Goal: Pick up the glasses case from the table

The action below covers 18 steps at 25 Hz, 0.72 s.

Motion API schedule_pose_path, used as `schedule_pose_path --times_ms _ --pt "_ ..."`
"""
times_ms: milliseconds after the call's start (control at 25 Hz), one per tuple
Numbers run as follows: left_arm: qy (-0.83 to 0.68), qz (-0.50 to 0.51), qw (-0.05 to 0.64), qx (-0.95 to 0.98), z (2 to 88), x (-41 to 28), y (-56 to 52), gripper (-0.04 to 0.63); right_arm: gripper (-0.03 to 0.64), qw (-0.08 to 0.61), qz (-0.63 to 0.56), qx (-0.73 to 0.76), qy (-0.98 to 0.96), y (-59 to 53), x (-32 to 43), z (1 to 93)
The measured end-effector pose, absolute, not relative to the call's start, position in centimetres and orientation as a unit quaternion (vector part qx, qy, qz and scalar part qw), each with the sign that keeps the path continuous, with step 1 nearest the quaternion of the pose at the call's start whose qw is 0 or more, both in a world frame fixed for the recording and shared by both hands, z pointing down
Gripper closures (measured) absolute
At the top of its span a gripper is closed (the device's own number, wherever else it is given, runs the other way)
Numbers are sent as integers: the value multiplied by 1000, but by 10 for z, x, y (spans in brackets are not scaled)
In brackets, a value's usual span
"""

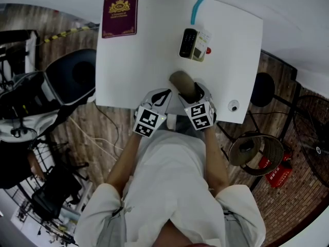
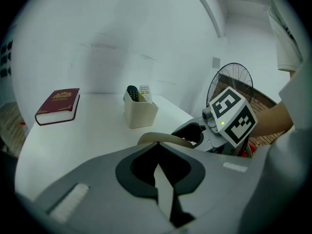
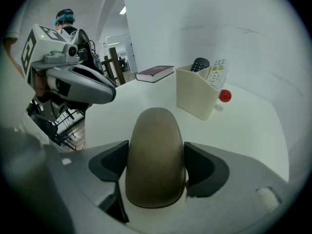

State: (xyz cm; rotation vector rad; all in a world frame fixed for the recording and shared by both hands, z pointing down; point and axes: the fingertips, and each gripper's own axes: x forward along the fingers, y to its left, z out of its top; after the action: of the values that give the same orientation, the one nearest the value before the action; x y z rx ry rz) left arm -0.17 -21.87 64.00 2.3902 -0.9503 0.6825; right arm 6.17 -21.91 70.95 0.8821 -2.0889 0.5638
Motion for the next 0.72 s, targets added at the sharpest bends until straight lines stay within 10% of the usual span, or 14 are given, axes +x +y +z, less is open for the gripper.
schedule_pose_path --times_ms 720 --pt "-343 245 229 878 635 -12 -218 577 262 316 258 387 -827 -226 55 681"
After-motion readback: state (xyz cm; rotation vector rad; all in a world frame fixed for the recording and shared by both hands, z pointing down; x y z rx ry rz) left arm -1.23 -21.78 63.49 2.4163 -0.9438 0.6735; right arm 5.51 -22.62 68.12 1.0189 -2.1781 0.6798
